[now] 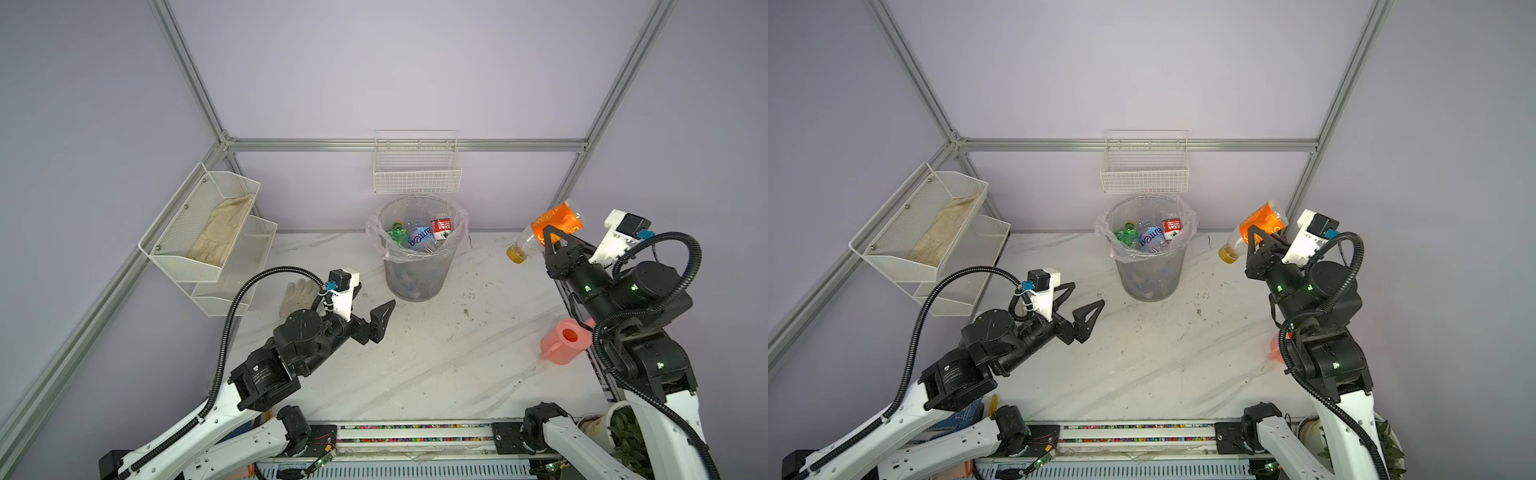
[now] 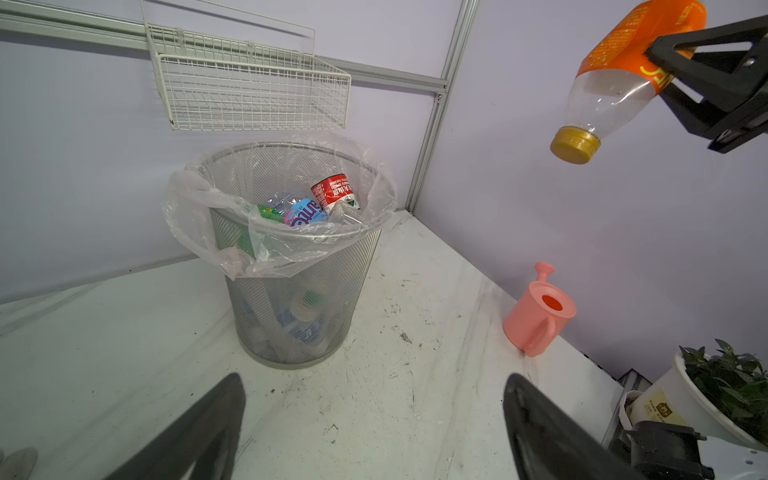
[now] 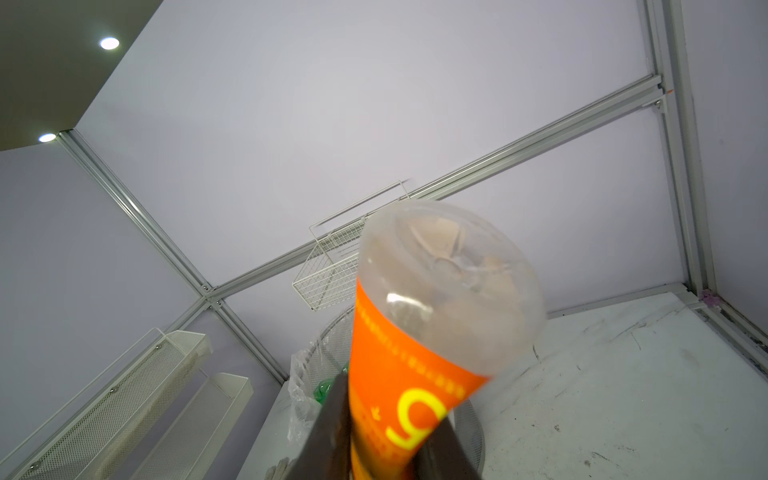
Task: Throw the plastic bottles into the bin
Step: 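Carry the NFC bottle with the right gripper over the bin opening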
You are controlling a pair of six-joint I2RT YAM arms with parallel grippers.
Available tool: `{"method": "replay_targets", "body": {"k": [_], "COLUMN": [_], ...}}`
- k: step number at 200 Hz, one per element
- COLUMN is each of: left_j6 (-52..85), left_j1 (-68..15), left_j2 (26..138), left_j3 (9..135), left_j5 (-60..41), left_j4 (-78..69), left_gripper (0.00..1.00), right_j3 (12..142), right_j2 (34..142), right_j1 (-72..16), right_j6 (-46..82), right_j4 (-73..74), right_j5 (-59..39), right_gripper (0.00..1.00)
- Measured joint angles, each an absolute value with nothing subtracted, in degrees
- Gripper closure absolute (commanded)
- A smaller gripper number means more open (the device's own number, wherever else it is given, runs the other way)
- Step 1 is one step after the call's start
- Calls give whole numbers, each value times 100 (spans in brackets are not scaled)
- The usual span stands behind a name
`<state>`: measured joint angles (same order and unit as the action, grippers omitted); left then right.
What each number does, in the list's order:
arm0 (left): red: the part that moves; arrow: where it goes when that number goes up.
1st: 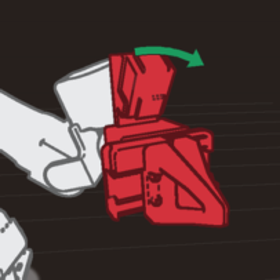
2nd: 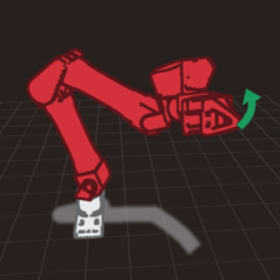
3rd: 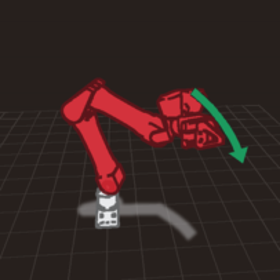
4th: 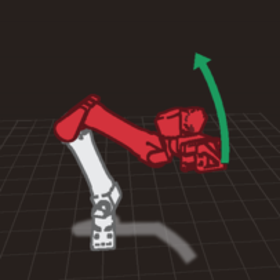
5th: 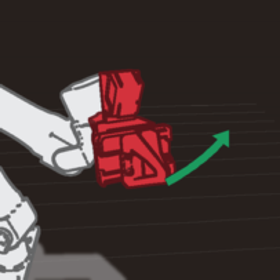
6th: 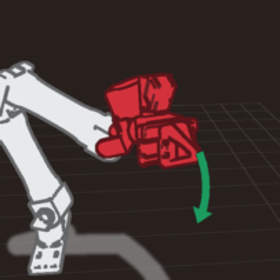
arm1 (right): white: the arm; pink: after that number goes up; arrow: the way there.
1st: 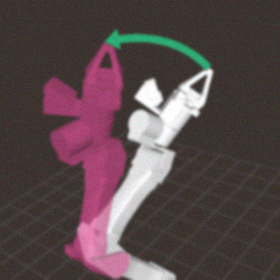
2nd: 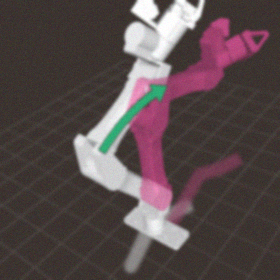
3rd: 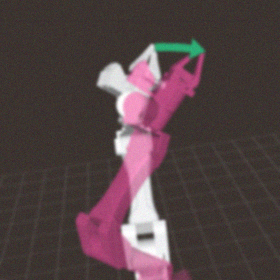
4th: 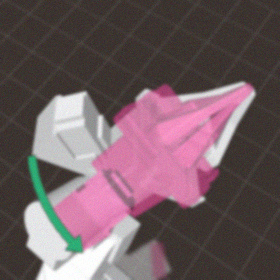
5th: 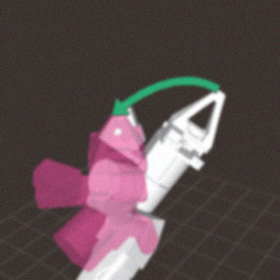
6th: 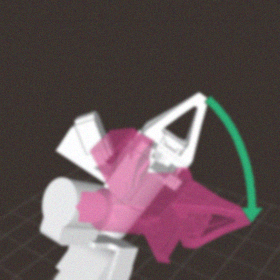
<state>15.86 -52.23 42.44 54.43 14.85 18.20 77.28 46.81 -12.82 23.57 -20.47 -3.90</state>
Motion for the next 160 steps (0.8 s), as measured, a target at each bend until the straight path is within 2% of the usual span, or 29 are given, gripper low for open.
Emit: {"method": "replay_targets", "body": {"k": [160], "left_j6": [1479], "left_j1": [-5334], "left_j2": [3999], "left_j3": [5443], "left_j5": [1787], "left_j4": [1785], "left_gripper": [5], "right_j3": [8217], "right_j2": [5483], "right_j1": [-1286], "right_j6": [2285], "right_j4": [-1944], "right_j5": [-766], "right_gripper": [100]}}
